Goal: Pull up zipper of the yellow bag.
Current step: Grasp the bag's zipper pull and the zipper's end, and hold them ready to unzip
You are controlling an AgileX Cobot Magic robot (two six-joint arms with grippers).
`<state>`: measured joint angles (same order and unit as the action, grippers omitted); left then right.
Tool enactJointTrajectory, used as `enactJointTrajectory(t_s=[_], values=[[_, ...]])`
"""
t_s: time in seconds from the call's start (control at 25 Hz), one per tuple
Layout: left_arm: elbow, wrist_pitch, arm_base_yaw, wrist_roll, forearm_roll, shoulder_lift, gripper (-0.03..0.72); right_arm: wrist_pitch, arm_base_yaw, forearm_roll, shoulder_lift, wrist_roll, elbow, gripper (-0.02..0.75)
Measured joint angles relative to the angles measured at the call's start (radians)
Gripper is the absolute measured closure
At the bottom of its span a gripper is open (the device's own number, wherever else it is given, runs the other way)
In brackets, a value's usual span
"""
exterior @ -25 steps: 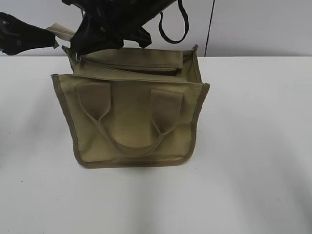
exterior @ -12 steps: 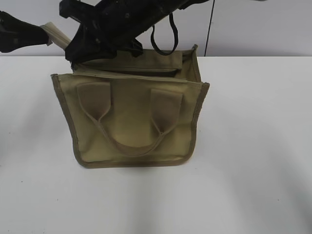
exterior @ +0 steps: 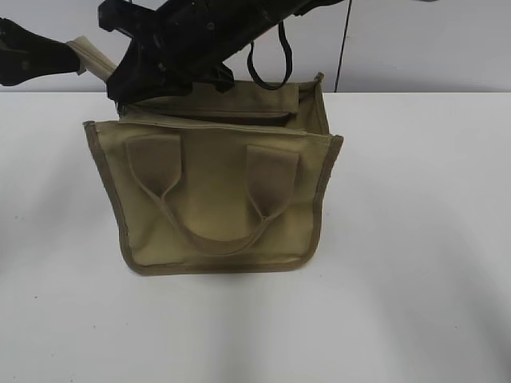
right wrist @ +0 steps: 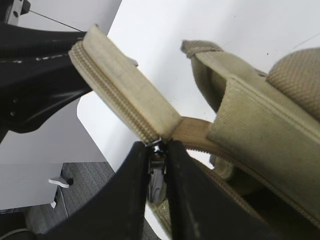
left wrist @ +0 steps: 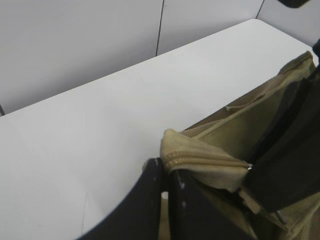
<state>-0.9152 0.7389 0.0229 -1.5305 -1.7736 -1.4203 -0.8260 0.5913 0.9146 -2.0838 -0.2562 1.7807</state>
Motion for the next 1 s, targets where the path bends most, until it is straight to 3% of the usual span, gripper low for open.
enactJointTrajectory(t_s=[1.0], values=[[0.000,0.016,0.004,-0.007,0.000,0.000,0.690,0.070,0.003,0.063,-0.040,-0.019,0.000,0.636]])
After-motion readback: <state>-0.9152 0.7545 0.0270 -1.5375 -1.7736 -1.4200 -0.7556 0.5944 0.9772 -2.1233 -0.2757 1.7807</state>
